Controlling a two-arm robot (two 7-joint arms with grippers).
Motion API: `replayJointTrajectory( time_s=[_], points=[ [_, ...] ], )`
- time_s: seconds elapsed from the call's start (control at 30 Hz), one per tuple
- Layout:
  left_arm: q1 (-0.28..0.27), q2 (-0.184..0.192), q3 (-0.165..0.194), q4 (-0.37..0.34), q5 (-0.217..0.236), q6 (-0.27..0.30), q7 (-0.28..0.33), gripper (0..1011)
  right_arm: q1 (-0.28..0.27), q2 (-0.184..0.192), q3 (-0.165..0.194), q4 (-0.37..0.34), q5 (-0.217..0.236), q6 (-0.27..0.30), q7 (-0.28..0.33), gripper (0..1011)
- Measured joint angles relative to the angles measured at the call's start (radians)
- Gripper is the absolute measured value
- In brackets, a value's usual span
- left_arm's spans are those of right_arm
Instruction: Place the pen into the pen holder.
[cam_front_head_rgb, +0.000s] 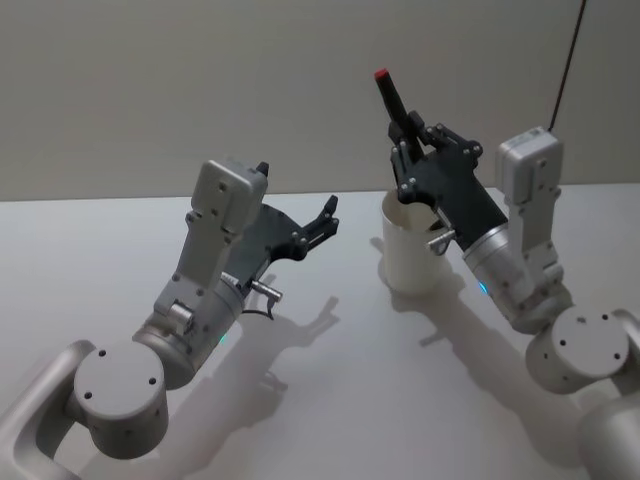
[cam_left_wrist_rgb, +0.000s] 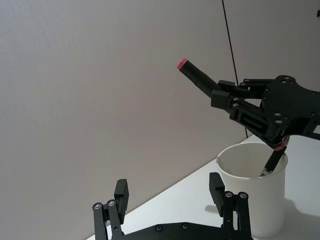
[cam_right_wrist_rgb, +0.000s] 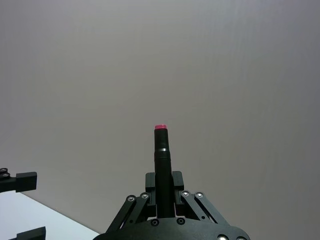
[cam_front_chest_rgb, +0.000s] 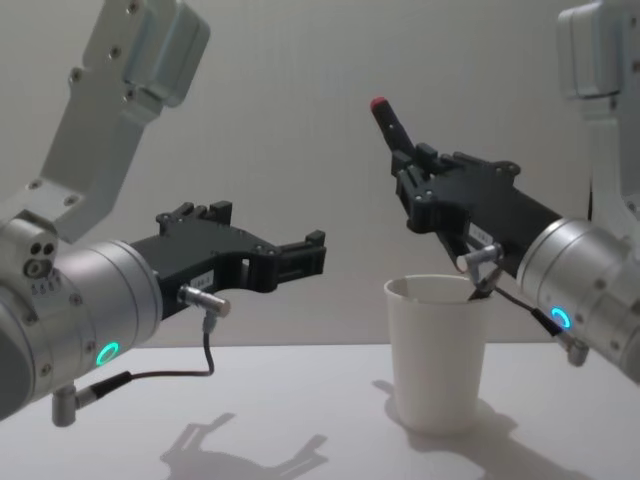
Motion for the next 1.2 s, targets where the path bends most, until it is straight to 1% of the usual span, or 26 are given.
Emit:
replayJointTrajectory(
  time_s=[0.5, 0.7, 0.97, 1.1, 1.13, 1.2],
  points=[
    [0.000, 0.000, 0.000, 0.000, 0.000, 0.000, 0.000, 1001, 0.055, -0.019, -0.005, 0.122, -0.026, -0.064, -0.020, 185],
    [0.000, 0.000, 0.000, 0.000, 0.000, 0.000, 0.000, 1001, 0.069, -0.023, -0.007, 0.156, -0.035, -0.078, -0.028, 185],
    [0.000, 0.000, 0.000, 0.000, 0.000, 0.000, 0.000, 1001, 0.078, -0.026, -0.008, 0.180, -0.040, -0.086, -0.034, 198],
    [0.000, 0.000, 0.000, 0.000, 0.000, 0.000, 0.000, 1001, 0.082, -0.027, -0.009, 0.190, -0.042, -0.090, -0.036, 314],
    [0.000, 0.000, 0.000, 0.000, 0.000, 0.000, 0.000, 1001, 0.083, -0.028, -0.009, 0.193, -0.042, -0.090, -0.036, 371],
    [0.000, 0.000, 0.000, 0.000, 0.000, 0.000, 0.000, 1001, 0.084, -0.028, -0.009, 0.195, -0.043, -0.091, -0.037, 413]
  ],
)
